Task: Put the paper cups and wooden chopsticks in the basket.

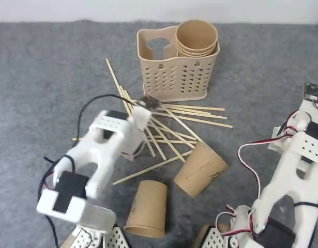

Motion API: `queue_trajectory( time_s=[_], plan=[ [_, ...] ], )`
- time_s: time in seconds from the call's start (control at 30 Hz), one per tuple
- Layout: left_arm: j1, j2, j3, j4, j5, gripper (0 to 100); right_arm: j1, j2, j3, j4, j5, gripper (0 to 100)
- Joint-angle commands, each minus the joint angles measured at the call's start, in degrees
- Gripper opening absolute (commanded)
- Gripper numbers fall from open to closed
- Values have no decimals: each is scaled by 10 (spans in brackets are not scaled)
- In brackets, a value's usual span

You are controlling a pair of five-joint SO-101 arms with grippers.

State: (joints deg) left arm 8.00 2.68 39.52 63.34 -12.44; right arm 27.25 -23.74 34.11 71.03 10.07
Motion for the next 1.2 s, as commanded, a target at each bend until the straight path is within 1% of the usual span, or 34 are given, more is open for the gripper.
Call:
queue_trajectory(
  time_s=[0.0, 0.1, 0.2, 0.3, 0.43, 0.5, 0.6, 0.63, 0.7, 0.8, 0.87, 0.9, 0.97, 1.07, 1.17],
  plan=[
    [-62, 10, -75, 18, 0, 12, -8, -1, -27, 6, -4, 24],
    [-76, 10, -102, 67, -4, 12, -26, -2, -27, 27, -2, 24],
    [-98, 9, -131, 112, -26, 12, -67, -8, -31, 70, 22, 24],
    [-135, -4, -164, 137, -60, 12, -96, -9, -32, 81, 25, 24],
    [-181, -90, -175, 167, -81, 12, -131, -17, -32, 87, 28, 27],
    [-188, -149, -173, 196, -94, 12, -153, -44, -35, 99, 27, 65],
    [-185, -233, -164, 251, -95, 13, -206, -100, -76, 151, 25, 172],
    [-183, -256, -161, 271, -95, 13, -225, -116, -93, 169, 24, 192],
    [-173, -287, -156, 315, -94, 42, -267, -134, -125, 194, 5, 188],
    [-158, -302, -145, 373, -94, 149, -334, -124, -138, 213, -20, 175],
    [-143, -305, -126, 373, -103, 212, -364, -95, -137, 213, -20, 175],
    [-135, -305, -116, 373, -121, 231, -375, -76, -140, 217, -19, 176],
    [-119, -307, -98, 373, -151, 233, -390, -41, -141, 218, -18, 176],
    [-117, -307, -87, 369, -160, 212, -397, 0, -140, 217, 3, 177],
    [-126, -307, -87, 367, -171, 210, -405, 14, -137, 216, 7, 177]
  ],
)
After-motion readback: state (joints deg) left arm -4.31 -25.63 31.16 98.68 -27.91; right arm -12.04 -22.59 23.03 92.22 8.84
